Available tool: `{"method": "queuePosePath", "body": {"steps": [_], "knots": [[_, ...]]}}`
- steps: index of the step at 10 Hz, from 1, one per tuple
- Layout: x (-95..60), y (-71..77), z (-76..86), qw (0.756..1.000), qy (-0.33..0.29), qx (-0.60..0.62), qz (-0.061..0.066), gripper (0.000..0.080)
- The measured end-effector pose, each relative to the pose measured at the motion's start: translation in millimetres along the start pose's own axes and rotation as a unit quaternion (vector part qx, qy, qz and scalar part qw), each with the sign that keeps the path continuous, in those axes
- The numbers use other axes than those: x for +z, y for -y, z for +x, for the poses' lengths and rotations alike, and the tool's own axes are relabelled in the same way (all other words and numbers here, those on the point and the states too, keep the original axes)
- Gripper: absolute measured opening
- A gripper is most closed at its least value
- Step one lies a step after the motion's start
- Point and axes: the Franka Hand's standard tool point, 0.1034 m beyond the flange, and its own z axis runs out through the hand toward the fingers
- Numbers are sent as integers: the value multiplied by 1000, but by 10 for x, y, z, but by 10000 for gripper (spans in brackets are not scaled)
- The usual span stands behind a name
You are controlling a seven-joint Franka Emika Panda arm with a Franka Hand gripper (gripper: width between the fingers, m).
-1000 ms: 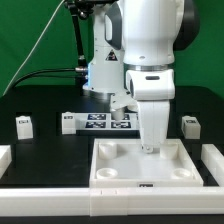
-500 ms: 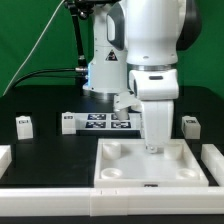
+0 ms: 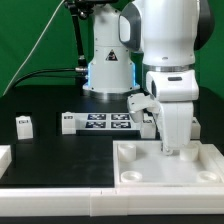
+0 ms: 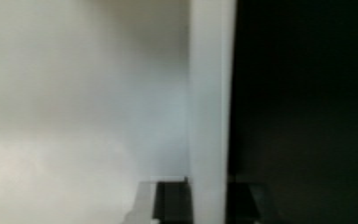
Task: Assemble one leg
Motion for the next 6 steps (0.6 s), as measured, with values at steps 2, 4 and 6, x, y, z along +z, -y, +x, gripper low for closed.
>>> {"method": "queuePosePath", "body": {"steps": [2, 4, 6], "knots": [[2, 2, -6, 1000, 0, 1, 0, 64], [2, 2, -10, 1000, 0, 1, 0, 490], [2, 2, -14, 1000, 0, 1, 0, 597]]}}
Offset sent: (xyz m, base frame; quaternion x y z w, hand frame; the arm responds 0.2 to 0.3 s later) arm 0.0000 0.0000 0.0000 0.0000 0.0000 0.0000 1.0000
